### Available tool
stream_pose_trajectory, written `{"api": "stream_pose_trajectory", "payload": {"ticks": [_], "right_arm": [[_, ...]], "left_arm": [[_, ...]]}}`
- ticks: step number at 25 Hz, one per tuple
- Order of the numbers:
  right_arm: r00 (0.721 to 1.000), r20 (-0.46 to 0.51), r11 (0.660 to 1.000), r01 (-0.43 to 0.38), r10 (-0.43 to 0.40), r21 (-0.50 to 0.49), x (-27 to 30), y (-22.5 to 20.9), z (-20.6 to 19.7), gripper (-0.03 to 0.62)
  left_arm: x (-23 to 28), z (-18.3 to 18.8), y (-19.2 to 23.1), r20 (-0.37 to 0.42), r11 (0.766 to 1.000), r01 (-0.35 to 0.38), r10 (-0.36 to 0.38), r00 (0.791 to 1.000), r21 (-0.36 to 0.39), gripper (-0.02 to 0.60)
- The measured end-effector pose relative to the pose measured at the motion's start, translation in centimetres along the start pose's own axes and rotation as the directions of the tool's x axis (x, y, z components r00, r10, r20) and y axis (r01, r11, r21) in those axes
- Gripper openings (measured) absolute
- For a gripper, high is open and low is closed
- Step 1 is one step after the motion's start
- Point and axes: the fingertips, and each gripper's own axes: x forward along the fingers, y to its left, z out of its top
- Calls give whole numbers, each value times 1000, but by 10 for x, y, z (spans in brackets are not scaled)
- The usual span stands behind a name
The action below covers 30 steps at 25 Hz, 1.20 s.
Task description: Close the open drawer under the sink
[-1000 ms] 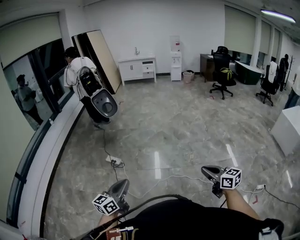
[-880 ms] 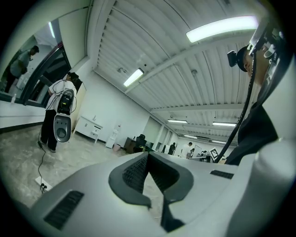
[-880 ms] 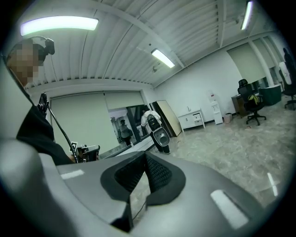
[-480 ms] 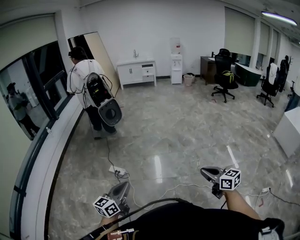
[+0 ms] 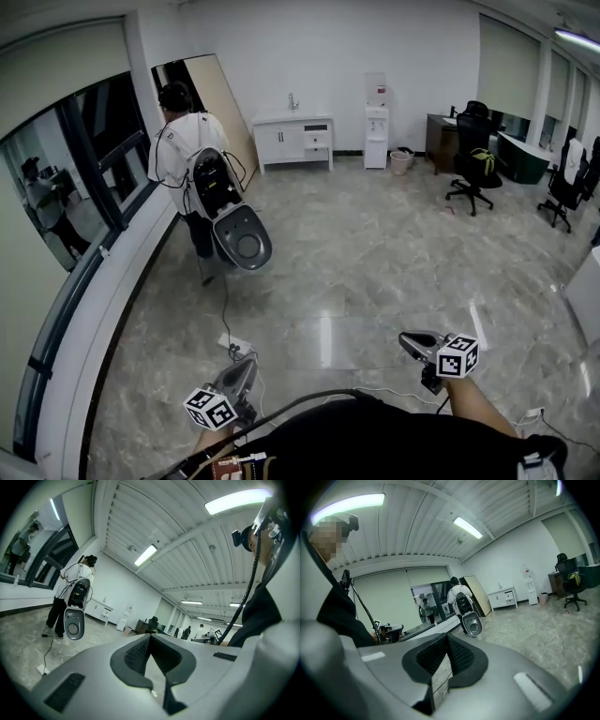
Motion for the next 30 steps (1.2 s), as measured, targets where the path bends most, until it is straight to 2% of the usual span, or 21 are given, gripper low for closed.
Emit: {"api": "stream_pose_trajectory", "payload": {"ticks": [4, 7, 12, 18, 24, 30], "right_arm": [[1000, -12, 999, -27, 27, -38, -9, -69, 39, 2], [999, -5, 998, -41, 41, -44, -10, -116, 61, 2], [999, 3, 999, -37, 37, 1, -14, -180, 76, 2], [1000, 10, 998, 10, -11, 59, 1, -231, 67, 2], [994, 28, 993, 101, -102, 59, 32, -269, 84, 2], [977, 37, 975, 205, -208, 81, 94, -297, 123, 2]], "left_arm": [[70, 1, -22, 11, 1000, -17, 17, 1000, 10, -3], [119, 1, -27, 26, 999, -38, 38, 999, -22, -3], [191, -5, -43, -28, 1000, -13, 12, 1000, -25, -3], [243, 2, -8, -57, 1000, -17, 16, 998, -22, -3], [307, 5, 43, -86, 995, 83, -87, 992, -50, -2], [363, 50, 127, -87, 985, 161, -166, 982, -67, -3]]}}
